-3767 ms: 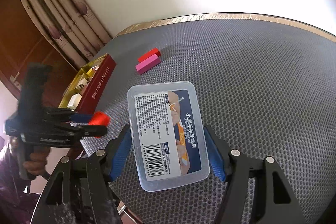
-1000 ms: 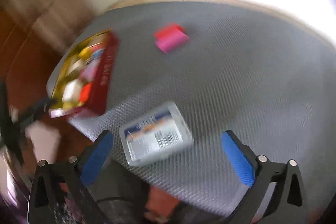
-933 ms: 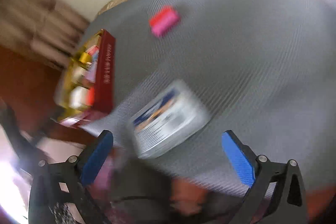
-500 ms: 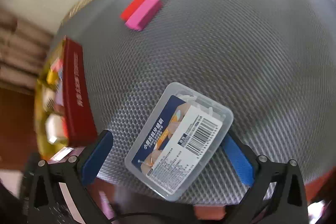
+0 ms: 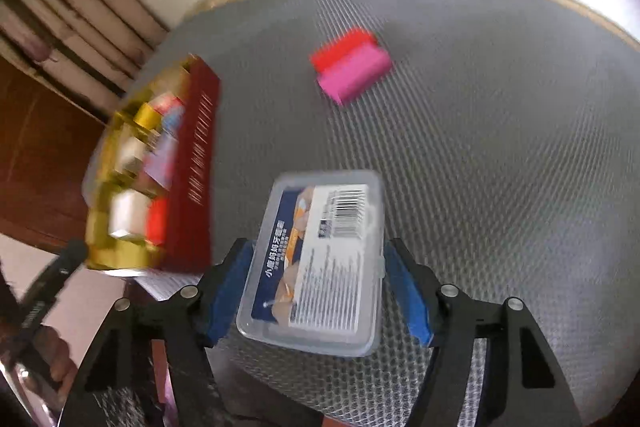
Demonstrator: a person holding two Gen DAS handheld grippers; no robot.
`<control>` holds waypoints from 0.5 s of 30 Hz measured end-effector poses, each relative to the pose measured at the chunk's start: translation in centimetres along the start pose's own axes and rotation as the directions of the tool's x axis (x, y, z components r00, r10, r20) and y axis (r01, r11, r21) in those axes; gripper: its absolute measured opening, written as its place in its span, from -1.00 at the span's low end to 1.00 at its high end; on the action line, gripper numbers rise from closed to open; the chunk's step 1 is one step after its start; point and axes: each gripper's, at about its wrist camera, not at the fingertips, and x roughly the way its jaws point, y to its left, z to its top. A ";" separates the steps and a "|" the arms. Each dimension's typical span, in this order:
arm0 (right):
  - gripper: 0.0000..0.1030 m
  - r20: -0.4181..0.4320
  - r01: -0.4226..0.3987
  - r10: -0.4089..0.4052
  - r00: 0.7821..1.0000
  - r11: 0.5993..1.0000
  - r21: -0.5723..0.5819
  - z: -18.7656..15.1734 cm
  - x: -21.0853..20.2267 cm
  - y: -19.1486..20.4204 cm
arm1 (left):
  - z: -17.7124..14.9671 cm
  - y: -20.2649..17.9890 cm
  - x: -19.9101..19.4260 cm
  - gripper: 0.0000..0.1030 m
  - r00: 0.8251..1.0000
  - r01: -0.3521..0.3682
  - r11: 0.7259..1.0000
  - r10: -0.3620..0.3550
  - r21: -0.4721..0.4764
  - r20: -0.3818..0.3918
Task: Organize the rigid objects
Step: 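Lift the clear toothbrush box with the right gripper toward the tin, then lower the clear toothbrush box into the tin and open the right gripper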
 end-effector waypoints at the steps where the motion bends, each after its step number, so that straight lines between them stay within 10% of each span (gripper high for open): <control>1: 0.21 0.019 -0.009 0.009 1.000 1.000 -0.012 0.7 -0.7 0.4 | 0.1 0.2 -0.5 0.00 0.999 -0.018 1.000 0.018 -0.008 0.026; 3: -0.47 0.044 -0.010 0.012 0.999 0.999 -0.043 2.1 -1.7 1.7 | 0.3 0.6 -0.7 0.01 0.998 -0.045 0.999 0.045 -0.020 0.041; 8: -0.45 0.013 0.021 -0.021 1.000 0.998 -0.059 4.5 -2.2 2.5 | 0.4 1.4 0.1 0.02 1.000 -0.018 0.999 0.018 -0.047 -0.006; 9: -0.36 0.004 0.018 -0.018 1.000 0.999 -0.041 4.6 -2.3 2.0 | 0.3 1.3 0.3 0.02 1.000 -0.014 0.999 0.014 -0.043 -0.012; 11: 0.66 -0.004 0.012 -0.013 1.000 0.998 -0.055 4.0 -2.4 1.9 | 0.3 1.1 0.4 0.02 1.000 -0.015 0.999 0.015 -0.030 -0.013; 15: 0.90 -0.037 -0.048 0.043 0.998 0.989 -0.143 1.4 -2.4 2.6 | 0.1 0.6 0.6 0.02 1.000 -0.024 1.000 0.023 -0.003 -0.017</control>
